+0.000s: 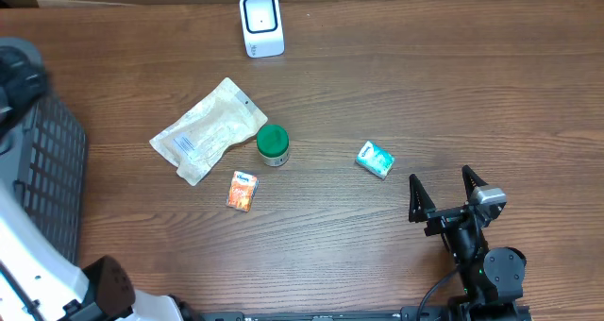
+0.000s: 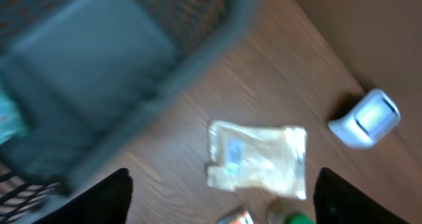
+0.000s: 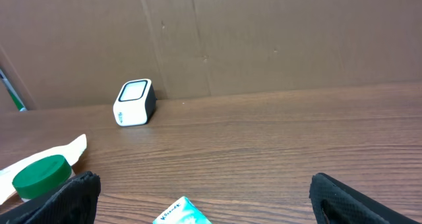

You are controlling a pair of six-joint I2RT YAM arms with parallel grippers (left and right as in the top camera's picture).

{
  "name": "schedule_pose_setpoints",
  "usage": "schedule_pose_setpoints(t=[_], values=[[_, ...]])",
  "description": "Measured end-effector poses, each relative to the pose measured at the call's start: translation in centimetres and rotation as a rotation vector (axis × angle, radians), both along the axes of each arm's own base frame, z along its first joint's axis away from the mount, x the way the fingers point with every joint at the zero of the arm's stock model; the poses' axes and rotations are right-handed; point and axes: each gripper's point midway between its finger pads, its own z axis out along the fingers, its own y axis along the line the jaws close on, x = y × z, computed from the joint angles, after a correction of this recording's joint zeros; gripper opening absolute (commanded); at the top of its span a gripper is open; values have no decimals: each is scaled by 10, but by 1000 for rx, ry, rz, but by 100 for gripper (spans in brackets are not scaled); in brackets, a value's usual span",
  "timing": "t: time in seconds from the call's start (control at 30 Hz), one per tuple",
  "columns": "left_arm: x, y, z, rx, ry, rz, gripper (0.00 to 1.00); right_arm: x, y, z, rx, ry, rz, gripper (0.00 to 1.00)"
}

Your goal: Scan the item barcode

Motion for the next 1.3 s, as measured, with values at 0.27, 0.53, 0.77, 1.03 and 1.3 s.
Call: schedule_pose_setpoints(t=[0.27, 0.53, 0.77, 1.03, 1.3], values=[[-71, 87, -27, -34, 82, 368, 66, 0, 0, 0, 0, 0, 0, 100], [-100, 119, -108, -108, 252, 485, 66, 0, 0, 0, 0, 0, 0, 100], [-114, 133, -165, -117, 347, 507, 74, 0, 0, 0, 0, 0, 0, 100], [-120, 139, -201, -79, 415, 447, 80, 0, 0, 0, 0, 0, 0, 100], [-120, 149, -210, -40, 430, 445, 80, 0, 0, 0, 0, 0, 0, 100]])
